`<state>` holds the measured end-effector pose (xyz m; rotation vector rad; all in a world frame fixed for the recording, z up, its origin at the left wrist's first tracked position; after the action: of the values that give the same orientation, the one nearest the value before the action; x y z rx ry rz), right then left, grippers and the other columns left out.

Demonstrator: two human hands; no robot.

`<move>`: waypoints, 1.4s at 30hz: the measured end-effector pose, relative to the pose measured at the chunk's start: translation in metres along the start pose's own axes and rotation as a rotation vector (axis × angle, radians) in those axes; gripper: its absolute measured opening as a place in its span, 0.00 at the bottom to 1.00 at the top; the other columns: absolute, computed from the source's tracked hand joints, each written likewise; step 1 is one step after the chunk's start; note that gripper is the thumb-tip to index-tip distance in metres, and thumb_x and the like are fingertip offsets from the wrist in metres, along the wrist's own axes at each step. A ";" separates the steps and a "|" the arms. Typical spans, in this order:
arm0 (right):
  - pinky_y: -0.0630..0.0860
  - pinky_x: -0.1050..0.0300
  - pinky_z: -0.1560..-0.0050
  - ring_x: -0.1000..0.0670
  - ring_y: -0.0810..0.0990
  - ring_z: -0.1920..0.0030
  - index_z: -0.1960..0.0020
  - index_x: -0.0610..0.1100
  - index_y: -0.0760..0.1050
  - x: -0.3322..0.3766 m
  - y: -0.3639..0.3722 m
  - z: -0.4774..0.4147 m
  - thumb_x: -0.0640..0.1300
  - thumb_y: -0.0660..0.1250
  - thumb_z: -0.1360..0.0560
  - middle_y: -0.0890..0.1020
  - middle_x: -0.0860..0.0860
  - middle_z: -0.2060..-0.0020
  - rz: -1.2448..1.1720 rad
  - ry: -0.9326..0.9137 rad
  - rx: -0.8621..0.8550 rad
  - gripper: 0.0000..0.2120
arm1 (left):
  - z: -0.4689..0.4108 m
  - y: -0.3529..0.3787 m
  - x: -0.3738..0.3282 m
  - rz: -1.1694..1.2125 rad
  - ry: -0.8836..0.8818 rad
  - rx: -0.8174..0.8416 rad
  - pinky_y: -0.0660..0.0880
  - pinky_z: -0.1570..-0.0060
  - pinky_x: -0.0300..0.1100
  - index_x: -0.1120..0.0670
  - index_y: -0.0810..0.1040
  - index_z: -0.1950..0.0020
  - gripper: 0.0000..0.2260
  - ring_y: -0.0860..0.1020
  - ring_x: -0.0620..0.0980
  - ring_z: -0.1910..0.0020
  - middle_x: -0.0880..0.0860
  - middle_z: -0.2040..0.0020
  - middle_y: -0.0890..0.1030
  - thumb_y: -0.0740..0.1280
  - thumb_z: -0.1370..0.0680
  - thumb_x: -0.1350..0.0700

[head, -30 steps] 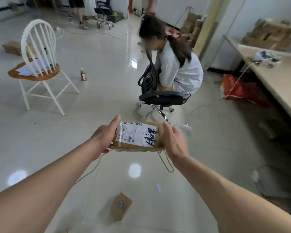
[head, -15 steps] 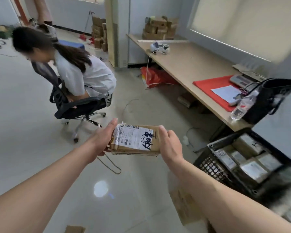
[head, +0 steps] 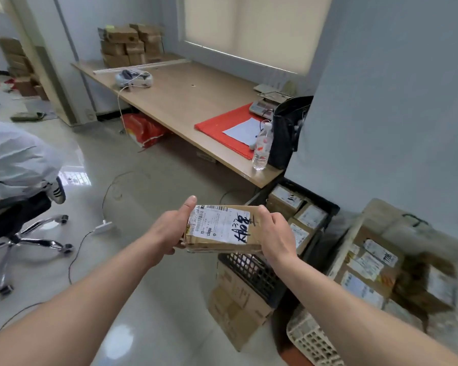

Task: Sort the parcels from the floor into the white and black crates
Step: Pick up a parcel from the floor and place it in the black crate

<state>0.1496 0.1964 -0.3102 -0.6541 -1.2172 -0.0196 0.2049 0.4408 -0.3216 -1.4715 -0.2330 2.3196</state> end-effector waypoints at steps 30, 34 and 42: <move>0.71 0.53 0.59 0.51 0.79 0.55 0.49 0.47 0.76 -0.077 -0.055 -0.243 0.66 0.54 0.18 0.82 0.52 0.56 0.008 0.309 -0.273 0.24 | -0.279 0.173 -0.107 -0.315 -0.025 0.366 0.77 0.47 0.51 0.47 0.82 0.42 0.34 0.83 0.57 0.47 0.49 0.49 0.85 0.50 0.24 0.24; 0.75 0.51 0.55 0.50 0.81 0.54 0.48 0.48 0.76 -0.096 -0.061 -0.275 0.66 0.54 0.18 0.83 0.52 0.56 0.019 0.319 -0.224 0.23 | -0.288 0.192 -0.105 -0.306 -0.069 0.355 0.77 0.52 0.48 0.48 0.81 0.40 0.36 0.83 0.54 0.49 0.49 0.47 0.84 0.50 0.26 0.23; 0.79 0.45 0.45 0.50 0.85 0.55 0.51 0.50 0.79 -0.130 -0.049 -0.329 0.70 0.53 0.20 0.86 0.53 0.61 0.028 0.340 -0.059 0.27 | -0.296 0.226 -0.093 -0.248 -0.157 0.319 0.72 0.59 0.42 0.51 0.85 0.45 0.31 0.80 0.47 0.57 0.49 0.50 0.85 0.51 0.20 0.31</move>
<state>0.3671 -0.0424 -0.4624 -0.6879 -0.8824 -0.1380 0.4536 0.1786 -0.4497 -1.0466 -0.0758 2.1524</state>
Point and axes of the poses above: each hand's wrist, its own z-axis away from the middle knuckle, its own y-axis out of the palm, x = y × z, the point moved 8 cm from there along -z, towards the middle knuckle
